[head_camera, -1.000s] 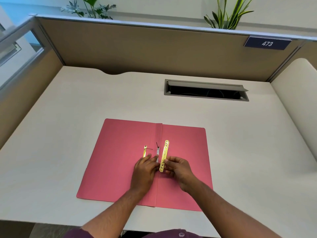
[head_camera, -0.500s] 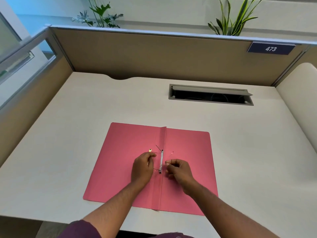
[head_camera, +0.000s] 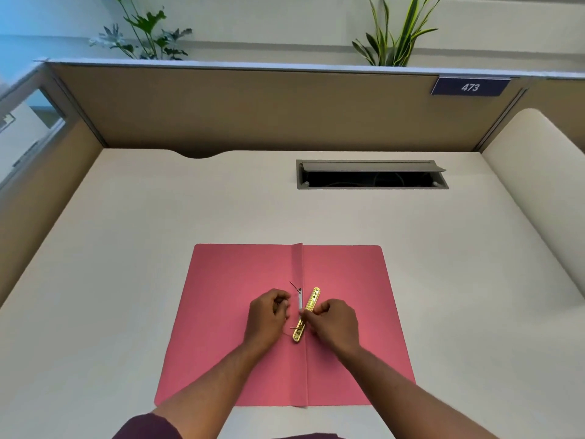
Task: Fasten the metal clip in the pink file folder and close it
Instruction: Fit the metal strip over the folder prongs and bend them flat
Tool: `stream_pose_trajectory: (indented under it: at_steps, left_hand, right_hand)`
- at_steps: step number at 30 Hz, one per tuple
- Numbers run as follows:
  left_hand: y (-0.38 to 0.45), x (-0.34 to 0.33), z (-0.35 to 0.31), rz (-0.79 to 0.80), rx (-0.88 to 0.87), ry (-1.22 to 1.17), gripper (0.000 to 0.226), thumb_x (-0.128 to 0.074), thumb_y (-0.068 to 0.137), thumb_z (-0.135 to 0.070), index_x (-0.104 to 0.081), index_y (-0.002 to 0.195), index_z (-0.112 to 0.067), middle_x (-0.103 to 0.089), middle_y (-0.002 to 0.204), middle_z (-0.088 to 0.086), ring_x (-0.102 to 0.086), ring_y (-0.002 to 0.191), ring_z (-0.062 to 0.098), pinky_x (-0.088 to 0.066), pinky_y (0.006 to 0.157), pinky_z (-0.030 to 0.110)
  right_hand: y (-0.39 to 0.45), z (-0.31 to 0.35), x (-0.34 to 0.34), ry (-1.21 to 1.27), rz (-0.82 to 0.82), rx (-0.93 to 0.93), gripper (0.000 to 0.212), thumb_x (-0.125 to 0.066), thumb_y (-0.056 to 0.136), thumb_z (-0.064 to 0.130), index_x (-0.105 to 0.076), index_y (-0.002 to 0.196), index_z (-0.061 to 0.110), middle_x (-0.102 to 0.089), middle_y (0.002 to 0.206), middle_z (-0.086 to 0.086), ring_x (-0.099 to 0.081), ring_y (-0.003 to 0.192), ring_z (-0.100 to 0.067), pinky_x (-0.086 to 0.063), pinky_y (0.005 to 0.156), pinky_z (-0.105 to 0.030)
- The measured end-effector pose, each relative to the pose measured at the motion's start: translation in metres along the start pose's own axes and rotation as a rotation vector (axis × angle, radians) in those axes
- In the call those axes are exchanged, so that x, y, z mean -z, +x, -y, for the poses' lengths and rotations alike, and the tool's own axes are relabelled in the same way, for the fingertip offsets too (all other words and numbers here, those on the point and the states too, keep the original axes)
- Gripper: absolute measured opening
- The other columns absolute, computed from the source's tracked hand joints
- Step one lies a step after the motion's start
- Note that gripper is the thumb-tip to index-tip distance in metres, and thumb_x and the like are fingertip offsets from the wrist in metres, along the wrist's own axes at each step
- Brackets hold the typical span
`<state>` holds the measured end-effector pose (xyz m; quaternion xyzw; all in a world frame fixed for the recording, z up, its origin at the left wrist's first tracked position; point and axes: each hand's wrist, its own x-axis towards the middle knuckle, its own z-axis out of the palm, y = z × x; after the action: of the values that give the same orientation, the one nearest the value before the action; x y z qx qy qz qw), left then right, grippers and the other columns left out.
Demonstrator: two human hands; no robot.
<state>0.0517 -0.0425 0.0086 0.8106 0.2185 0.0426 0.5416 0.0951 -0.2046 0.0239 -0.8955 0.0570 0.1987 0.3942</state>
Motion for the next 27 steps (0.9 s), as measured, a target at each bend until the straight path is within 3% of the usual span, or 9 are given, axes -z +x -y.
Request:
stream_pose_trajectory:
  at_steps: [3,7,13,16,19,23,27]
  left_hand:
    - [0.017,0.006,-0.005,-0.034,0.012,0.002,0.018,-0.063,0.092,-0.007,-0.071,0.103,-0.019,-0.073,0.077,-0.002,-0.069,0.061,0.005,-0.056,0.058,0.022]
    - [0.035,0.009,-0.012,-0.017,-0.037,0.041,0.023,-0.066,0.090,-0.006,-0.072,0.111,-0.014,-0.071,0.098,0.000,-0.070,0.081,0.009,-0.061,0.074,0.028]
    - [0.044,0.000,-0.017,0.118,-0.101,0.004,0.020,-0.072,0.085,-0.003,-0.079,0.091,-0.020,-0.073,0.087,-0.015,-0.067,0.079,0.000,-0.050,0.071,0.009]
    - [0.045,-0.003,-0.015,0.161,-0.094,-0.042,0.024,-0.069,0.087,-0.001,-0.078,0.088,-0.023,-0.075,0.087,-0.012,-0.068,0.081,0.002,-0.054,0.075,0.015]
    - [0.046,-0.003,-0.012,0.194,-0.064,-0.101,0.027,-0.062,0.090,0.004,-0.077,0.091,-0.018,-0.076,0.089,-0.006,-0.071,0.086,0.008,-0.057,0.082,0.023]
    - [0.045,0.000,-0.008,0.228,-0.065,-0.126,0.026,-0.060,0.091,0.005,-0.077,0.098,-0.014,-0.077,0.096,-0.004,-0.071,0.092,0.009,-0.056,0.088,0.026]
    - [0.044,0.001,-0.009,0.198,-0.037,-0.151,0.025,-0.063,0.091,0.001,-0.078,0.097,-0.018,-0.078,0.092,-0.007,-0.072,0.088,0.008,-0.057,0.084,0.024]
  right_hand:
    - [0.004,0.005,-0.002,-0.053,0.021,-0.008,0.041,-0.082,0.068,0.050,-0.075,0.063,0.010,-0.075,0.060,-0.005,-0.073,0.060,-0.020,-0.061,0.063,-0.041]
    - [0.004,0.009,-0.009,-0.016,0.022,-0.081,0.032,-0.086,0.067,0.043,-0.073,0.068,0.014,-0.076,0.063,-0.001,-0.074,0.064,-0.017,-0.062,0.067,-0.041]
    - [0.003,0.001,-0.013,0.260,0.053,-0.118,0.020,-0.089,0.076,0.026,-0.072,0.079,0.016,-0.080,0.072,0.000,-0.078,0.066,-0.015,-0.061,0.067,-0.036]
    - [0.003,-0.002,-0.009,0.408,0.077,-0.107,0.016,-0.086,0.082,0.010,-0.070,0.083,0.005,-0.079,0.074,-0.010,-0.078,0.069,-0.023,-0.059,0.061,-0.030]
    - [0.001,-0.002,-0.005,0.503,0.092,-0.104,0.015,-0.083,0.083,0.001,-0.068,0.086,-0.001,-0.076,0.074,-0.014,-0.075,0.064,-0.018,-0.054,0.055,-0.020]
    - [0.000,0.001,-0.009,0.583,0.044,-0.081,0.013,-0.081,0.083,-0.005,-0.070,0.090,-0.003,-0.075,0.079,-0.025,-0.073,0.067,-0.024,-0.057,0.058,-0.024]
    - [-0.002,0.005,-0.015,0.686,0.077,-0.059,0.014,-0.081,0.084,-0.002,-0.072,0.092,0.006,-0.074,0.072,-0.007,-0.069,0.064,-0.016,-0.057,0.058,-0.023]
